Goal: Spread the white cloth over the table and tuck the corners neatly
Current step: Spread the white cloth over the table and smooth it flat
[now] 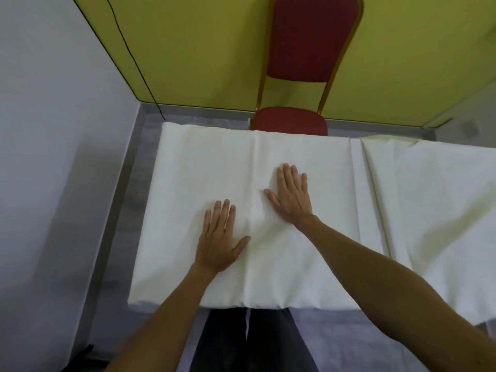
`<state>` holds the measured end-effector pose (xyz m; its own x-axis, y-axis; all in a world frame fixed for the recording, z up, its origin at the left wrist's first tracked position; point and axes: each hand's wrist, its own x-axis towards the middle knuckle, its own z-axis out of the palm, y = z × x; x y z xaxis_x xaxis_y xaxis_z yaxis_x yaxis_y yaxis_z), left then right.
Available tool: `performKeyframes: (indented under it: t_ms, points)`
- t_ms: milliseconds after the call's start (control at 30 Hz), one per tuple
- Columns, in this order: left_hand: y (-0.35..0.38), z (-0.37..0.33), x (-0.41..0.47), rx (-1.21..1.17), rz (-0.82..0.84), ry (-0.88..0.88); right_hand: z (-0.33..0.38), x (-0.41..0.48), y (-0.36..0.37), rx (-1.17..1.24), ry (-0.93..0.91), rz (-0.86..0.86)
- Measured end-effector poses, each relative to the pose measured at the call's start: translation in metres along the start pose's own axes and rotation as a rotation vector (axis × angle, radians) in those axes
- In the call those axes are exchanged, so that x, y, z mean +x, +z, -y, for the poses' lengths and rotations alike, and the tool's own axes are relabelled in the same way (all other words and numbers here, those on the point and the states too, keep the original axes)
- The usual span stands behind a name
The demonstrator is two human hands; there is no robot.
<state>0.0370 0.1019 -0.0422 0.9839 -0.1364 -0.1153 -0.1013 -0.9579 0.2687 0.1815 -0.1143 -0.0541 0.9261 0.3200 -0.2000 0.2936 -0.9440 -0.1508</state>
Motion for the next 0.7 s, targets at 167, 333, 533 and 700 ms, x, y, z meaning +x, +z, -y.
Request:
performKeyframes:
  t_ms: [167, 333, 533, 700]
  points:
    - [0.016, 0.016, 0.003, 0.062, 0.007, -0.034, -0.045, -0.018, 0.013, 0.021, 0.022, -0.054]
    - [0.011, 0.010, 0.005, 0.084, 0.005, -0.085, -0.083, -0.029, 0.006, 0.053, 0.114, -0.061]
    - [0.020, -0.075, 0.044, 0.042, 0.019, 0.045, -0.116, -0.053, 0.009, 0.061, 0.130, -0.053]
    - [0.040, -0.095, 0.043, 0.069, 0.016, -0.059, -0.147, -0.064, 0.006, 0.084, 0.109, -0.071]
